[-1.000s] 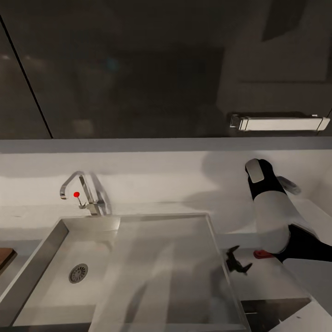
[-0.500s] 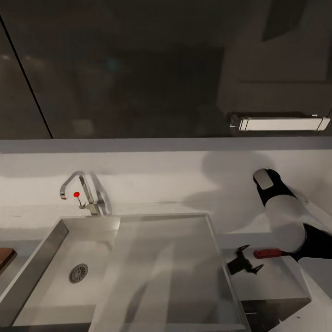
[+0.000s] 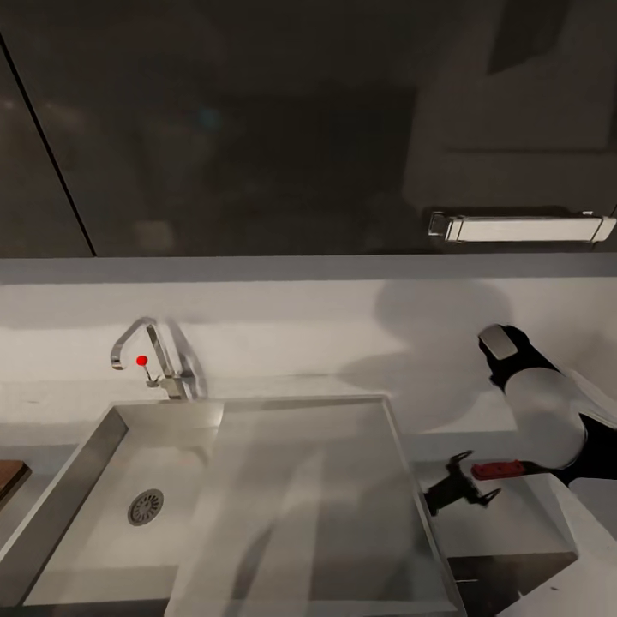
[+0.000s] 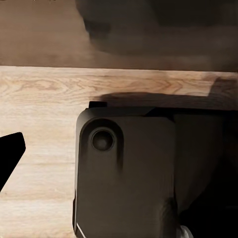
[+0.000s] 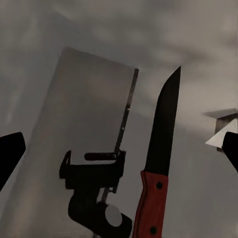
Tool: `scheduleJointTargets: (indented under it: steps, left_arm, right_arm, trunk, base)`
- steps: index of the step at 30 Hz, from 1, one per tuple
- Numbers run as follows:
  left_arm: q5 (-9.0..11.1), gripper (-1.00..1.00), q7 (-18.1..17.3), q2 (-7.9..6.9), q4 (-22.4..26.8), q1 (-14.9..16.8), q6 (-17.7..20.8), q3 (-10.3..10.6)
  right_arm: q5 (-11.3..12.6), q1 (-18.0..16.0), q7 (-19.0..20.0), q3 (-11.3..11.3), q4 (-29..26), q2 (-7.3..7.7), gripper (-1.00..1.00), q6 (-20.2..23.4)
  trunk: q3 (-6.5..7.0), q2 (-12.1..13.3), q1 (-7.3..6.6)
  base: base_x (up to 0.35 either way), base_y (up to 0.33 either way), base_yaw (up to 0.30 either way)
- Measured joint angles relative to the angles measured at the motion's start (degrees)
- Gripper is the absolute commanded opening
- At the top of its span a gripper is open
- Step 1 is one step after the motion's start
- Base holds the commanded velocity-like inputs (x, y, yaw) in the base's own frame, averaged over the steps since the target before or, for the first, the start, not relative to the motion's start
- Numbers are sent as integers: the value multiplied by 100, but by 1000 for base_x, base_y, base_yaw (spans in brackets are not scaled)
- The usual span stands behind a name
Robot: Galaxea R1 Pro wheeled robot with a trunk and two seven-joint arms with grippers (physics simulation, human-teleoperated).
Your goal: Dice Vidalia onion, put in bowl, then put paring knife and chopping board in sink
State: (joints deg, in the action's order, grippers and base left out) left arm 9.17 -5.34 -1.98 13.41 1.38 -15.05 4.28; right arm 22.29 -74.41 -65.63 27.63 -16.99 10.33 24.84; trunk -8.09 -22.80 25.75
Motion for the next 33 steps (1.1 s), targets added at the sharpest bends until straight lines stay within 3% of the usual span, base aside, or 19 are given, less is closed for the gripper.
scheduleJointTargets:
  steps: [7,14,33]
  left_arm:
    - [0,100,1,0,0,-1,2,1]
    - [0,100,-5,-5,0,-2,-4,-5]
    - [0,100,-1,-8,-9,-2,2,-5]
  right_arm:
    - [10,-1,419,86,239,109,100,3]
    - [20,-1,465,93,265,124,100,4]
    - [29,-1,484,96,342,116,100,4]
  trunk:
    - [-1,0,0]
    - [-1,0,1]
    - [-9,0,0]
  base:
    - [-23,0,0]
    - [-182,0,0]
    - [-7,0,0]
